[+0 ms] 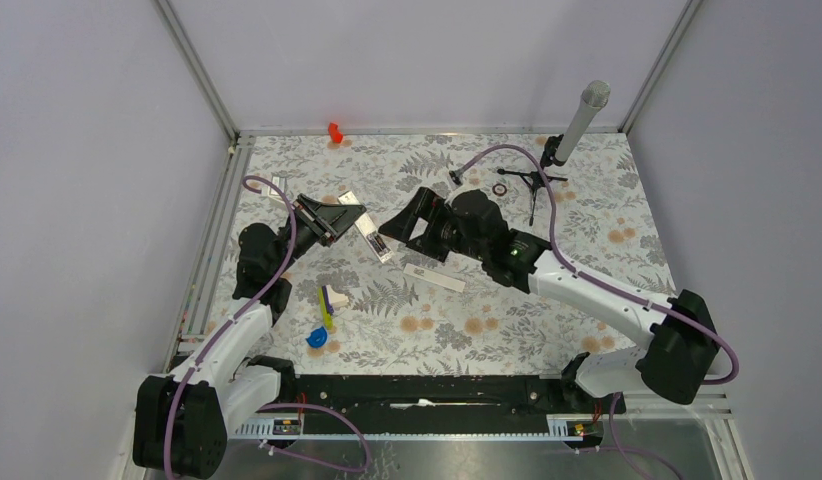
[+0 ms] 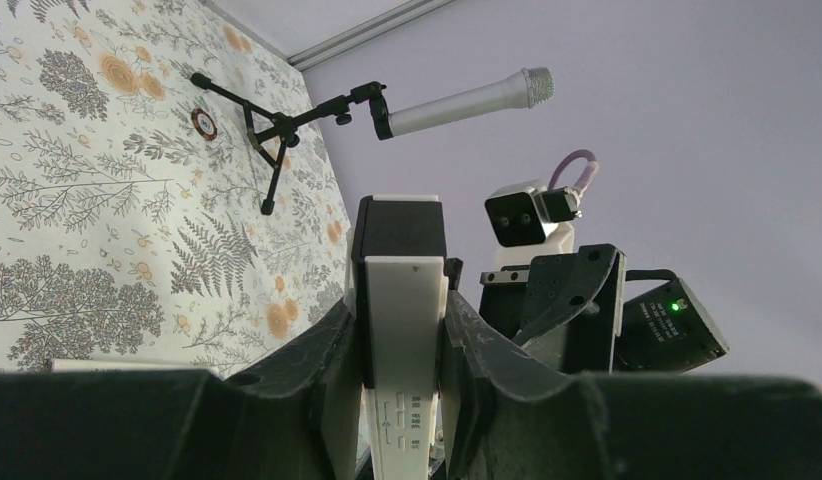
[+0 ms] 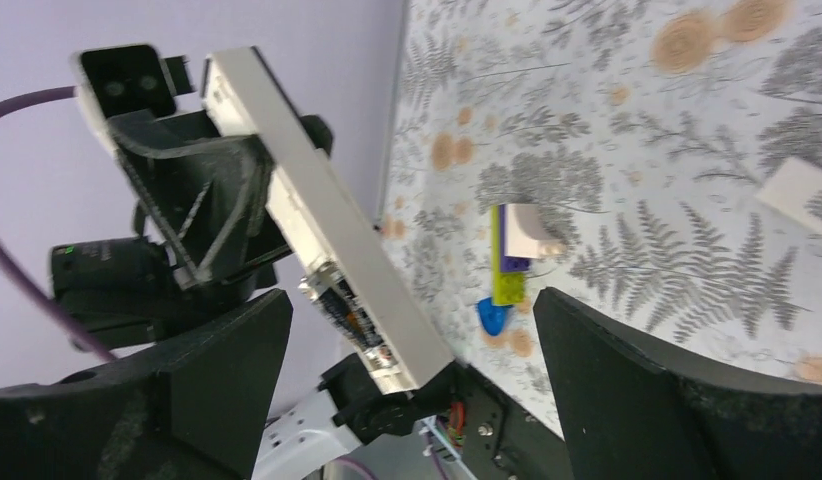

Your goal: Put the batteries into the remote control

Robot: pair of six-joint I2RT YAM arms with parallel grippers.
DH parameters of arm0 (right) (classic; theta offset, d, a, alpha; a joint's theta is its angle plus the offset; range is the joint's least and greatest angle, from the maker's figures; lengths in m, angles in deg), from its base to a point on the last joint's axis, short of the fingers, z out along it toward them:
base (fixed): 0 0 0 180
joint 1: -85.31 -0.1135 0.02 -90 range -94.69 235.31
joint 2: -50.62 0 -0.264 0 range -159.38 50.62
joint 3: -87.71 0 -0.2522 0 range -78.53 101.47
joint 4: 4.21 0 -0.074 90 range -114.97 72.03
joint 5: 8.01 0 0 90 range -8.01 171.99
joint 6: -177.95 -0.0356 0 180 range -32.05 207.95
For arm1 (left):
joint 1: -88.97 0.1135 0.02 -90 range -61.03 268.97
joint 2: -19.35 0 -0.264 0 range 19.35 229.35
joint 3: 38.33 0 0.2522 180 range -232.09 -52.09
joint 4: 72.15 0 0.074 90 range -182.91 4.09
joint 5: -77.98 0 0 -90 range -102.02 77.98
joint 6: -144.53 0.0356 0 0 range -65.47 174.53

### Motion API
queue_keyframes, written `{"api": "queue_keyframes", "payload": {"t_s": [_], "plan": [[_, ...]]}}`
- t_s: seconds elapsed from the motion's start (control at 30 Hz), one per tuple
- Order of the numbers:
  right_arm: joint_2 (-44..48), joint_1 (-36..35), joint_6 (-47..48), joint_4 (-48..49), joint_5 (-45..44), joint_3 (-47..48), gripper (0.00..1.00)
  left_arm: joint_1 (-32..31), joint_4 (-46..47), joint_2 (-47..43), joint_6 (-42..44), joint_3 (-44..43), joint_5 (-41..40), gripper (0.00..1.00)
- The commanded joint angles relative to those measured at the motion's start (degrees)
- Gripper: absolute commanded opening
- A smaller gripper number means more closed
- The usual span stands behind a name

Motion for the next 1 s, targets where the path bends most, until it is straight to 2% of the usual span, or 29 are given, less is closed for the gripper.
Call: {"api": "queue_keyframes", "payload": {"t_s": [0.0, 0.3, 0.6, 0.97], "plan": [[1.2, 0.3, -6.0, 10.4, 6.6, -0.5, 0.99, 0.2, 5.6, -0.4, 1.5, -0.2, 0.0, 0.00], [-5.0, 0.5, -10.8, 16.4, 15.1, 0.3, 0.98, 0.2, 5.7, -0.7, 2.2, -0.2, 0.8, 0.00], [-7.6, 0.6, -13.0, 18.3, 17.0, 0.0, 0.82, 0.2, 6.0, -0.9, 2.4, 0.0, 1.3, 0.00], [-9.4, 1.8, -16.3, 20.1, 19.7, -1.4, 0.73, 0.2, 8.4, -1.0, 2.7, 0.0, 2.9, 0.00]]}}
